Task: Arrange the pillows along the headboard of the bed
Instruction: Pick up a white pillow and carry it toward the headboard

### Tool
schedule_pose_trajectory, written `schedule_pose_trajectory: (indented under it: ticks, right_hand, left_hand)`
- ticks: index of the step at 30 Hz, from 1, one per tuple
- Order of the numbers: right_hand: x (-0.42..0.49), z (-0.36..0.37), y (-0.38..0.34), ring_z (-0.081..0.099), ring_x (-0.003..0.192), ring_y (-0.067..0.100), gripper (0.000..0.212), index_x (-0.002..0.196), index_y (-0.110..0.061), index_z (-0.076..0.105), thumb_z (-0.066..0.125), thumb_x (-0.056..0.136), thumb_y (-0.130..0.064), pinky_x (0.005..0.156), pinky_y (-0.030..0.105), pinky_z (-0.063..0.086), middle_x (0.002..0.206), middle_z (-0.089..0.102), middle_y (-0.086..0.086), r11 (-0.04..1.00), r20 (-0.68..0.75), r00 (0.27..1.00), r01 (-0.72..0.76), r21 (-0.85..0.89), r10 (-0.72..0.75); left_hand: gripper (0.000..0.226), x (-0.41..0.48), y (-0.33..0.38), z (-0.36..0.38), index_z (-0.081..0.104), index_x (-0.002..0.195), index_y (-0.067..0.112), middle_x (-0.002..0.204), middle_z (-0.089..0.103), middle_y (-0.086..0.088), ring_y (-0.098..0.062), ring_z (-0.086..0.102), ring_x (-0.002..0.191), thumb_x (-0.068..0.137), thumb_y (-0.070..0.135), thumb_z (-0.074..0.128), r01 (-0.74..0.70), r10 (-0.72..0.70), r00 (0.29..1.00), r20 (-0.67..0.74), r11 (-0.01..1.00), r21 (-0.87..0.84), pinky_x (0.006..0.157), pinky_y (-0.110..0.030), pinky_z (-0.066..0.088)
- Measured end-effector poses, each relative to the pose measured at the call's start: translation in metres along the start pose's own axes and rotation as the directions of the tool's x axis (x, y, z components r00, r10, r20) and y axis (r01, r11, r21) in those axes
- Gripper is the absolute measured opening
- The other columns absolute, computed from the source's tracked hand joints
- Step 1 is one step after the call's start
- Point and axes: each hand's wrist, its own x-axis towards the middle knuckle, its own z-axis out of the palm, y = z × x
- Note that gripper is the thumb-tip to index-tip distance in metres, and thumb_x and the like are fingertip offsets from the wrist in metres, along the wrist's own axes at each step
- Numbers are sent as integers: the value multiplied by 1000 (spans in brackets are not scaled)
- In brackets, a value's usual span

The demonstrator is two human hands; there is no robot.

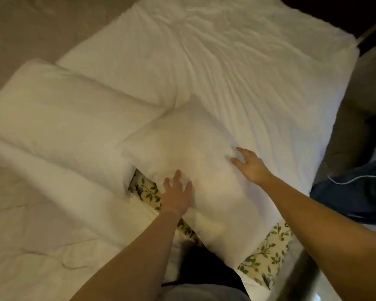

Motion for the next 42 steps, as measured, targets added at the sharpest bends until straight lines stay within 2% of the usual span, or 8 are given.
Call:
schedule_pose_trajectory:
  ticks: [3, 6, 9, 14, 26, 34, 38, 42]
  right_hand:
    - [39, -1, 19, 47, 144, 31, 68, 160, -39, 40, 57, 99, -65, 123, 48, 31, 165, 36, 4, 1000, 13, 1000, 20, 3, -20]
    - [77, 8, 40, 40, 149, 31, 74, 162, -38, 35, 58, 98, -66, 124, 48, 30, 168, 30, 4, 1000, 54, 998, 10, 21, -11]
    - [112, 20, 58, 34, 152, 29, 77, 164, -39, 30, 58, 97, -67, 126, 44, 25, 169, 27, 5, 999, 80, 997, 7, 34, -10]
    - [146, 35, 74, 37, 149, 20, 91, 163, -48, 24, 63, 86, -78, 122, 41, 32, 170, 24, -5, 985, 110, 993, 24, 171, -43]
    - [120, 65, 71, 32, 153, 14, 101, 161, -58, 11, 46, 76, -99, 125, 41, 27, 171, 20, -22, 962, 32, 997, 58, 267, -69]
    - [83, 56, 42, 28, 153, 6, 101, 157, -65, 13, 55, 71, -98, 125, 39, 25, 171, 19, -22, 961, -7, 997, 82, 264, -83]
    - [64, 53, 15, 25, 153, 2, 109, 157, -64, 12, 59, 65, -100, 117, 27, 23, 171, 17, -21, 975, -38, 995, 96, 199, -90]
    - [39, 43, -19, 29, 152, 5, 115, 158, -61, 10, 56, 62, -103, 119, 34, 33, 172, 15, -20, 987, -116, 988, 113, 114, -100]
  left_hand:
    - [63, 6, 12, 18, 16, 163, 38, 173, -6, -1, -42, 25, 152, 105, 53, 37, 188, -220, 972, -81, 940, -285, 113, -50, 39]
    - [76, 9, 15, 43, 3, 156, 58, 173, -7, 8, -38, 47, 141, 92, 80, 38, 165, -252, 953, -166, 896, -413, 108, -49, 45]
    - [84, 12, 18, 64, -1, 154, 64, 172, -7, 7, -38, 32, 150, 88, 85, 45, 118, -275, 922, -273, 871, -477, 115, -56, 39]
    - [100, 20, 19, 85, -8, 149, 71, 170, -14, 15, -33, 11, 158, 72, 98, 49, 262, -490, 851, -188, 708, -656, 121, -60, 28]
    - [106, 34, 32, 99, -3, 148, 74, 171, -10, 7, -29, 19, 154, 72, 83, 72, 176, -523, 839, -153, 527, -832, 106, -40, 27]
    - [104, 21, 44, 81, 2, 155, 62, 168, 5, 6, -26, 29, 147, 79, 76, 71, 49, -450, 855, -257, 563, -825, 106, -38, 31]
    - [109, 15, 43, 63, 2, 158, 57, 170, 3, 0, -30, 23, 152, 78, 72, 75, 39, -412, 873, -261, 593, -804, 120, -52, 31]
    - [109, 3, 34, 37, 3, 161, 51, 169, 7, -5, -32, 27, 149, 81, 69, 75, -18, -322, 902, -288, 638, -769, 116, -45, 33]
